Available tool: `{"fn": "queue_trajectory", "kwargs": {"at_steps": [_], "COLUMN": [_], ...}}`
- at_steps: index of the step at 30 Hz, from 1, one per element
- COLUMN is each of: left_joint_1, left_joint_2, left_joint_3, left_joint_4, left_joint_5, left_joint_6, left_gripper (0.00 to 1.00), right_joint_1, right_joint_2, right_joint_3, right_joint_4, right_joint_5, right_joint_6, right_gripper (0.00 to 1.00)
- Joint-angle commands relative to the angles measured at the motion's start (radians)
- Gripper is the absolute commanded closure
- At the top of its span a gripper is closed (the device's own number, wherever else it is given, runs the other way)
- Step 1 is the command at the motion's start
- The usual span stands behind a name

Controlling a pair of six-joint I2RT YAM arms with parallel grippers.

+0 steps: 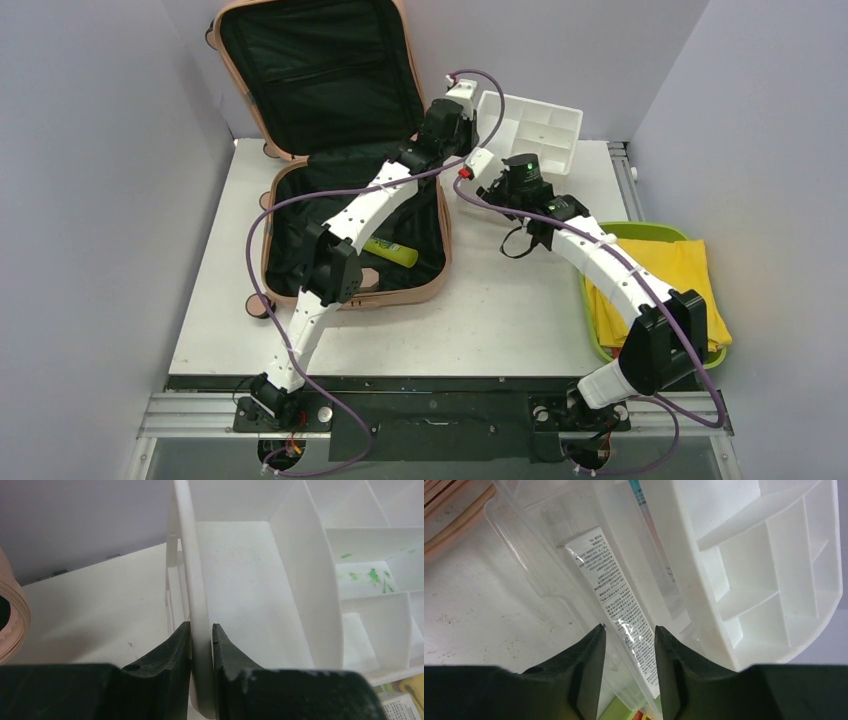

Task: Open, take out, and arrange the luggage
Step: Close the drawer of the storage box.

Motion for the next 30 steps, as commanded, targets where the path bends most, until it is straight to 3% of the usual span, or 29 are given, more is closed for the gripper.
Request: {"fn": "queue_trajectory", "kwargs": {"at_steps": [1,7,11,15,21,23,30], "left_joint_1": [-0.03,-0.028,-0.029,-0.032,-0.036,-0.036,-0.037], "left_joint_2": [-0.019,-0.023,-0.021,-0.02,-0.021,-0.021,-0.017], "left_joint_3": [-0.042,-0.049,-0.049,-0.048,-0.05,-0.05,-0.053], "left_joint_4": [-0.186,-0.185,-0.179,-0.177,-0.176,-0.175,-0.173], "left_joint_5": [0.115,0.126,0.137,0.142,0.141,0.142,0.153], "left_joint_6": [-0.024,-0.028,-0.032,-0.035,-0.036,-0.037,-0.042], "left_gripper": [0.98,0.98,0.98,0.98,0.98,0.98,0.98], "right_joint_1": [-0.031,-0.034,-0.022,-0.021,0.018,0.036,0.078], "right_joint_2": [-0.056,-0.165,-0.201,-0.177,-0.146,-0.119,-0.066], "right_joint_3": [0.041,0.082,-0.028,-0.082,-0.109,-0.125,-0.259], "right_joint_4": [0.172,-0.127,-0.162,-0.107,-0.117,-0.093,0.24], "right_joint_5": [0.137,-0.3,-0.387,-0.362,-0.394,-0.348,-0.056], "right_joint_6": [-0.016,-0.049,-0.175,-0.203,-0.274,-0.285,-0.28], "right_gripper": [0.6,0.57,0.65,0.74,0.79,0.82,0.88]}}
